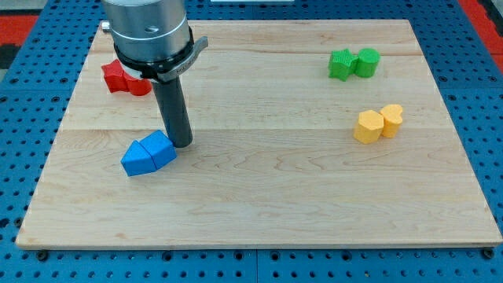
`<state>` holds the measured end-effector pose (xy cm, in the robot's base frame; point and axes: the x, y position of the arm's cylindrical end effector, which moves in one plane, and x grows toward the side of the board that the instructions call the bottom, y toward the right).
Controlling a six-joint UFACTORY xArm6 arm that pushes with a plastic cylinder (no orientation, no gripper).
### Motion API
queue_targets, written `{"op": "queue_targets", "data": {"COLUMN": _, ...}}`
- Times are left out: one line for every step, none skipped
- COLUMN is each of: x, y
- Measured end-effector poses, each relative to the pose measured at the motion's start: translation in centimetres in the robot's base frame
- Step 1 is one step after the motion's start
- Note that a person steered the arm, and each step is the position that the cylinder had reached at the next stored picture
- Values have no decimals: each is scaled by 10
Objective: Separate the blue blocks
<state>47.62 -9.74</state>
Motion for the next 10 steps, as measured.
{"op": "queue_targets", "data": {"x": 35, "y": 11}}
{"op": "queue_targets", "data": {"x": 41, "y": 11}}
{"op": "queue_targets", "data": {"x": 43, "y": 11}}
{"op": "queue_targets", "data": {"x": 17, "y": 9}}
{"op": "queue_targets", "data": {"x": -17, "y": 7}}
{"op": "queue_targets", "data": {"x": -19, "y": 7}}
{"op": "queue_targets", "data": {"x": -19, "y": 7}}
{"op": "queue_targets", "data": {"x": 31, "y": 7}}
{"op": "queue_targets", "data": {"x": 63, "y": 7}}
{"op": "queue_targets", "data": {"x": 43, "y": -45}}
